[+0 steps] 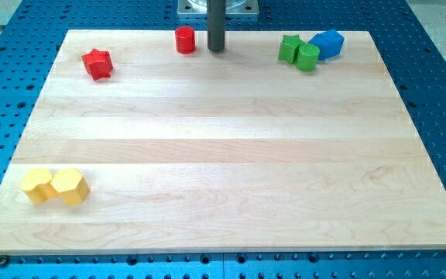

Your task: Put the red star above the yellow hexagon

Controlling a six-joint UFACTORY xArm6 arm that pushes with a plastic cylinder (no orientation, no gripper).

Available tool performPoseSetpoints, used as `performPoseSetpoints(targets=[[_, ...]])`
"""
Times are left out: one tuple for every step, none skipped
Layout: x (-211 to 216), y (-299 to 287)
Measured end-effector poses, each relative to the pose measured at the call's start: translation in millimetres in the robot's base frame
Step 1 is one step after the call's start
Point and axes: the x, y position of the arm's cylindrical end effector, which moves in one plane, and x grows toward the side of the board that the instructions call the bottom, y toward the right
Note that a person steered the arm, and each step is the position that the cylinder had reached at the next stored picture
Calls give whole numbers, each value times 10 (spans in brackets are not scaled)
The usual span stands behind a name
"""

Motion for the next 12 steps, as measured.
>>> performPoseSetpoints(targets=[[338, -957], [305, -793], [-88, -727], [-45, -1533], [201, -1874], [534, -1802], [1008, -1650], [1729, -1660], [1293, -1545], [1397, -1961], [2266, -1952], [2162, -1949]])
